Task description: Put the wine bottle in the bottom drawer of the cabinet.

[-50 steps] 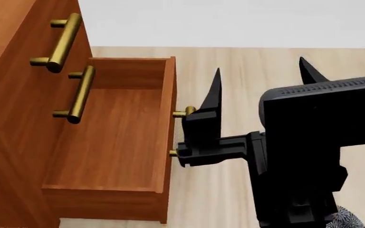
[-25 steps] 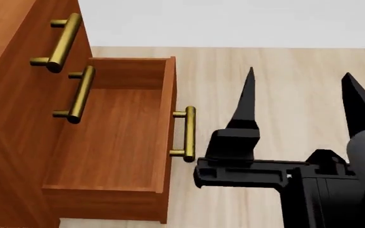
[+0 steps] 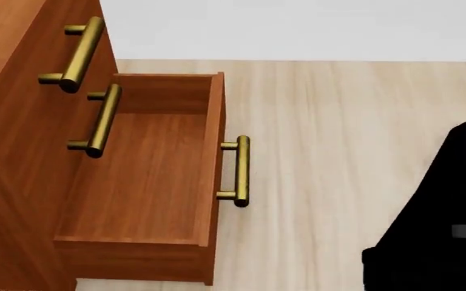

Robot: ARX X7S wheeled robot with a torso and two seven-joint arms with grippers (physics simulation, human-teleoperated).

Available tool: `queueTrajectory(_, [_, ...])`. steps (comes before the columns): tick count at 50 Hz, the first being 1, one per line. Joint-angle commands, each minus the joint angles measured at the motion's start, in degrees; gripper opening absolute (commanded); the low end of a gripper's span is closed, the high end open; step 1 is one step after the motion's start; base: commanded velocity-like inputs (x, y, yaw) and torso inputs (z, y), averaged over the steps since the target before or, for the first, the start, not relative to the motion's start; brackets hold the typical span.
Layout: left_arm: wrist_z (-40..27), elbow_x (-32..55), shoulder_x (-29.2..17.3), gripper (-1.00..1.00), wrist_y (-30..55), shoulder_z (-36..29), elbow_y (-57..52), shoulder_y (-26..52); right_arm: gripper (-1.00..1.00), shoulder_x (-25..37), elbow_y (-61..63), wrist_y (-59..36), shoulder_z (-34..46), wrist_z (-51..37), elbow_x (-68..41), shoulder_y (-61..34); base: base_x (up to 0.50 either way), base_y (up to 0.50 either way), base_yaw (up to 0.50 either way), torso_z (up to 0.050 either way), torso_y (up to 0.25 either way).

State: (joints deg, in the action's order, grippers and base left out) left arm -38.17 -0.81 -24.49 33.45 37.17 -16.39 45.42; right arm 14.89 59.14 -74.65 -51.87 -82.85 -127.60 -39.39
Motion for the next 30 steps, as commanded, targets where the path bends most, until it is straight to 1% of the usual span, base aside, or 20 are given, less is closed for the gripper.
queueTrajectory(1, [0.19, 0.17, 0.45, 1.0, -1.11, 0.56, -0.01, -1.22, 1.0, -0.59, -0.15, 2.08, -8.48, -4.12, -5.72, 1.89, 0.0, 0.0, 0.0, 0.0, 0.0])
queueTrajectory(2, [0.0, -0.11, -0.47, 1.0, 1.05, -0.51, -0.27, 0.6, 1.0, -0.25, 0.1, 2.36, -9.1, -4.71, -5.54, 2.23, 0.0, 0.0, 0.0, 0.0, 0.0])
queueTrajectory(5, [0.09, 0.09, 0.46, 1.0, -1.22, 0.57, 0.01, -1.29, 1.0, 0.12, 0.18, 3.31, -9.99, -5.23, -5.84, 3.45, 0.0, 0.0, 0.0, 0.0, 0.0])
queueTrajectory(6, [-0.1, -0.16, -0.8, 1.0, 2.08, -0.82, -0.62, 1.34, 1.0, 0.45, 0.26, 3.35, -10.08, -5.36, -5.9, 3.75, 0.0, 0.0, 0.0, 0.0, 0.0])
queueTrajectory(7, [-0.12, -0.16, -0.79, 1.0, 2.03, -0.82, -0.58, 1.34, 1.0, 0.62, 0.33, 3.7, -10.44, -5.59, -6.03, 4.14, 0.0, 0.0, 0.0, 0.0, 0.0])
queueTrajectory(8, [0.06, 0.08, 0.27, 1.0, -0.61, 0.38, -0.2, -0.85, 1.0, 1.03, 0.45, 4.26, -10.84, -5.81, -6.64, 4.62, 0.0, 0.0, 0.0, 0.0, 0.0])
queueTrajectory(9, [-0.14, -0.19, -0.86, 1.0, 2.58, -0.96, -0.94, 1.55, 1.0, 1.56, 0.6, 4.67, -11.11, -6.23, -7.17, 5.08, 0.0, 0.0, 0.0, 0.0, 0.0])
queueTrajectory(13, [0.1, 0.35, 0.53, 1.0, -1.0, 0.76, -0.11, -1.06, 1.0, 1.46, 0.27, 2.68, -16.7, -5.77, -8.25, 8.97, 0.0, 0.0, 0.0, 0.0, 0.0])
queueTrajectory(15, [-0.26, 0.01, -0.93, 1.0, 2.94, -0.76, -0.79, 2.01, 1.0, 0.51, -0.51, 2.47, -18.57, -4.84, -8.17, 10.05, 0.0, 0.0, 0.0, 0.0, 0.0])
queueTrajectory(20, [0.05, 0.31, 0.53, 1.0, -1.09, 0.74, -0.01, -1.09, 1.0, 0.4, -0.48, 3.43, -20.95, -4.38, -8.24, 11.5, 0.0, 0.0, 0.0, 0.0, 0.0])
queueTrajectory(21, [0.04, 0.29, 0.54, 1.0, -1.19, 0.73, 0.03, -1.15, 1.0, 0.28, -0.45, 3.59, -21.4, -4.46, -8.04, 11.74, 0.0, 0.0, 0.0, 0.0, 0.0])
queueTrajectory(22, [-0.19, -0.04, -0.64, 1.0, 1.85, -0.6, -0.57, 1.18, 1.0, -0.35, -0.69, 3.88, -22.18, -4.31, -8.0, 12.05, 0.0, 0.0, 0.0, 0.0, 0.0])
queueTrajectory(23, [0.0, 0.23, 0.26, 1.0, -0.19, 0.45, -0.37, -0.62, 1.0, -0.64, -0.78, 3.7, -23.21, -4.03, -7.81, 12.33, 0.0, 0.0, 0.0, 0.0, 0.0])
queueTrajectory(28, [0.07, 0.36, 0.55, 1.0, -1.08, 0.78, -0.04, -1.18, 1.0, 0.34, -0.61, 4.44, -25.44, -4.02, -8.22, 14.12, 0.0, 0.0, 0.0, 0.0, 0.0])
queueTrajectory(30, [-0.26, -0.03, -1.06, 1.0, 3.34, -1.08, -1.07, 2.15, 1.0, 1.0, -0.55, 4.86, -25.73, -4.26, -8.21, 14.69, 0.0, 0.0, 0.0, 0.0, 0.0])
